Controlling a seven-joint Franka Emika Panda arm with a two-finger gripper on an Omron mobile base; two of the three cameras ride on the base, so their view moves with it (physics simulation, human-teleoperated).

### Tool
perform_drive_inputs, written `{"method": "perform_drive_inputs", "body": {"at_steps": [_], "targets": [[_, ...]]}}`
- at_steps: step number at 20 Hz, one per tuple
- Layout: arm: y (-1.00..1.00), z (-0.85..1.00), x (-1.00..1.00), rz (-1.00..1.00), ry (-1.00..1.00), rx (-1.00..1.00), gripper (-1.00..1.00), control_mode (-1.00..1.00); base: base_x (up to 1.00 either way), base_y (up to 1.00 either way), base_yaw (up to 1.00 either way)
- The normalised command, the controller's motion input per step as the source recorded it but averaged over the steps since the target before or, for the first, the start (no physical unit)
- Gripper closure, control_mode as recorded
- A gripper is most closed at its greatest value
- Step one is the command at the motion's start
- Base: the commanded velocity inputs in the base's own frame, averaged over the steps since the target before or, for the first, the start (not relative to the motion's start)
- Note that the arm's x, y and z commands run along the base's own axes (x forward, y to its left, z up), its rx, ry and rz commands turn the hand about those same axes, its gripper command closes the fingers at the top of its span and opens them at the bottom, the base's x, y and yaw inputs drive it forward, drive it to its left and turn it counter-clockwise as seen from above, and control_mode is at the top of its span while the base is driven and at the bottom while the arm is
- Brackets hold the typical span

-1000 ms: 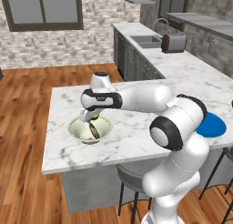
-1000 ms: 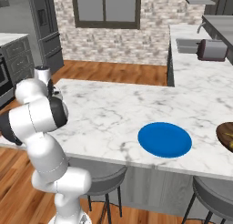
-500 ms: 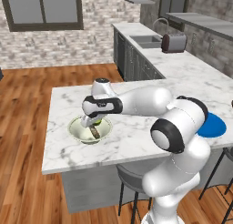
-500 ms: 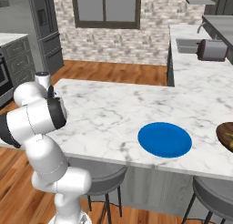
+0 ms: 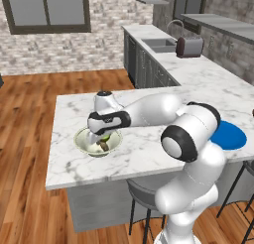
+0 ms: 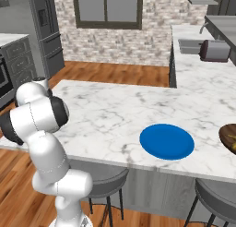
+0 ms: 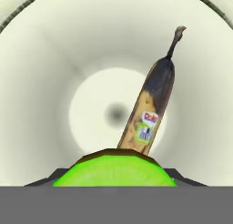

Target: Take the fruits from the plate on the dining counter and place two fruits in each bowl.

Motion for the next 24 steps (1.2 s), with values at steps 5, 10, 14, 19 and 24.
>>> {"method": "perform_drive_inputs", "body": {"at_steps": [5, 10, 14, 19, 24], "targets": [[0.01, -0.11, 0.06, -0.05, 0.02, -0.07, 1.0, -1.0, 0.0, 0.0, 0.0], [0.0, 0.0, 0.15, -0.02, 0.07, 0.0, 1.0, -1.0, 0.0, 0.0, 0.0], [0.0, -0.07, 0.16, 0.0, 0.03, -0.02, 1.0, -1.0, 0.0, 0.0, 0.0], [0.06, -0.14, 0.32, -0.01, 0.0, -0.07, 1.0, -1.0, 0.0, 0.0, 0.0], [0.06, -0.27, 0.23, 0.0, 0.01, -0.08, 1.0, -1.0, 0.0, 0.0, 0.0]]}}
